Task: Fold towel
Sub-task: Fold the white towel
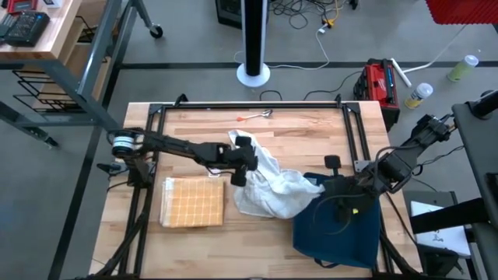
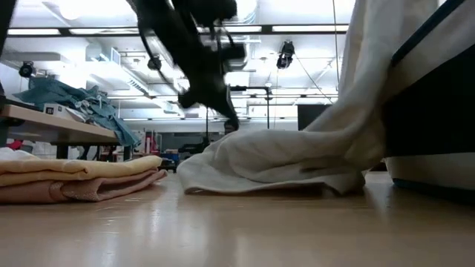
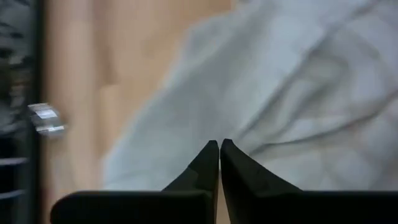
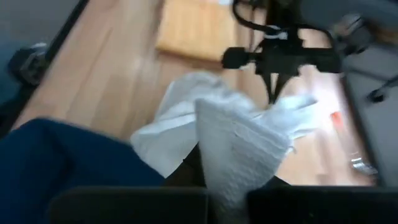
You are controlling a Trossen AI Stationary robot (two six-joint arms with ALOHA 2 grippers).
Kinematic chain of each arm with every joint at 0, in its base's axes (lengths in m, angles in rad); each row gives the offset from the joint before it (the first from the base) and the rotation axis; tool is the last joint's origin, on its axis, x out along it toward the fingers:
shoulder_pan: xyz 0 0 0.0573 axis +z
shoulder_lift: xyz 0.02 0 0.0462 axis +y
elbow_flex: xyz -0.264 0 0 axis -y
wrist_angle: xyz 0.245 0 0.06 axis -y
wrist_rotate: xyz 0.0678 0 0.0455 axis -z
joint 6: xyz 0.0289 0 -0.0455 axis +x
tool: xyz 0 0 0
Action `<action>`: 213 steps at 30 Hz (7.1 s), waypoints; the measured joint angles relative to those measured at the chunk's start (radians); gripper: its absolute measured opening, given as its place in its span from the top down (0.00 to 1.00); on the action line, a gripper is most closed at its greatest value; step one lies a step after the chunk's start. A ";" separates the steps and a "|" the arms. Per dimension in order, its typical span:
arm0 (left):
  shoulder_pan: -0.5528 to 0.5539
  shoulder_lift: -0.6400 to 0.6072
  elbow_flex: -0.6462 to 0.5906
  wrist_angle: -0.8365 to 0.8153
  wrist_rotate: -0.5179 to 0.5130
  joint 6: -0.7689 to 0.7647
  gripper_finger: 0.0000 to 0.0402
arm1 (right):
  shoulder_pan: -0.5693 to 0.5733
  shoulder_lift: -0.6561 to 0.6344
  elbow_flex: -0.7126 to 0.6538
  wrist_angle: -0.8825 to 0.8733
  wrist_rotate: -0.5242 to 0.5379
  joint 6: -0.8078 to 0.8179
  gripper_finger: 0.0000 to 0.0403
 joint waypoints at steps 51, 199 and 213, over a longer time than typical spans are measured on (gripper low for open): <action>-0.062 0.066 -0.034 0.152 -0.164 -0.066 0.61 | 0.033 0.080 0.105 -0.036 -0.021 0.072 1.00; 0.004 0.103 -0.095 0.353 0.091 0.162 0.88 | 0.017 0.035 0.043 -0.148 0.011 0.194 1.00; 0.011 0.139 -0.097 0.358 0.086 0.243 0.56 | 0.017 0.035 0.043 -0.146 0.011 0.191 1.00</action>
